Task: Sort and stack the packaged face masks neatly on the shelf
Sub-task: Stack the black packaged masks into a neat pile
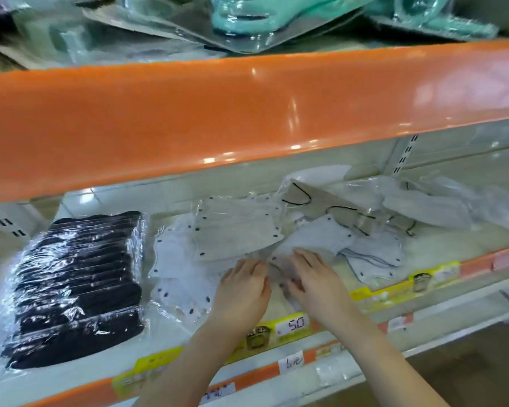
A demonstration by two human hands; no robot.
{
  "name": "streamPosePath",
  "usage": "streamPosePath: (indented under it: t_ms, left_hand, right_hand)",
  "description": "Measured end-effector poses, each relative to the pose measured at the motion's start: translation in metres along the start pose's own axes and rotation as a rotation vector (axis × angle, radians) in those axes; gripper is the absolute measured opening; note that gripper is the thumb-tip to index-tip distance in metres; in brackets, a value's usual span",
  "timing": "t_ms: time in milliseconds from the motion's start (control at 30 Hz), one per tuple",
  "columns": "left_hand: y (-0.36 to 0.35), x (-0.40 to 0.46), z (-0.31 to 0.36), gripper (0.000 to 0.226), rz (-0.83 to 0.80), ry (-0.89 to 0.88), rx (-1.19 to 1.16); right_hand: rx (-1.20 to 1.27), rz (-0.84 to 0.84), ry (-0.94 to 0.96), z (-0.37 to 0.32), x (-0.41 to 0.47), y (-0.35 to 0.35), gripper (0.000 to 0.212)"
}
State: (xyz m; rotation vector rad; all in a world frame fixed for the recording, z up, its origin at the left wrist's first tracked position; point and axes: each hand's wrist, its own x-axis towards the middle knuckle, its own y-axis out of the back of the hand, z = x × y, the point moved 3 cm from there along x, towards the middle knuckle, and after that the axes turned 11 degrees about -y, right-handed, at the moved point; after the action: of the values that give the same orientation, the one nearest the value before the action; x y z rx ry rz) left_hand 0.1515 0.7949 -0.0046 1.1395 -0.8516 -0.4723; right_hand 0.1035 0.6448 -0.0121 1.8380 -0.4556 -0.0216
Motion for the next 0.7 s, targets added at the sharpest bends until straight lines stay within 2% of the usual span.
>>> streamPosePath:
  t_ms: [167,367,533,700]
  left_hand:
    - [-0.018,0.020,0.027,0.033,-0.009,-0.001,-0.026]
    - [-0.033,0.026,0.038,0.045,-0.120,0.053,0.004]
    - [-0.037,0.024,0.037,0.042,-0.052,0.029,-0.017]
    - [-0.042,0.021,0.034,0.035,0.028,-0.011,-0.046]
  right_hand:
    - [-0.048,-0.025,-0.011,0.033,0.001,-0.002,0.065]
    - [-0.058,0.020,0.036,0.048,0.005,-0.003,0.072]
    - [-0.020,0.108,0.064,0.050,0.003,-0.007,0.064]
    - [0.010,0.104,0.031,0.051,0.002,-0.011,0.044]
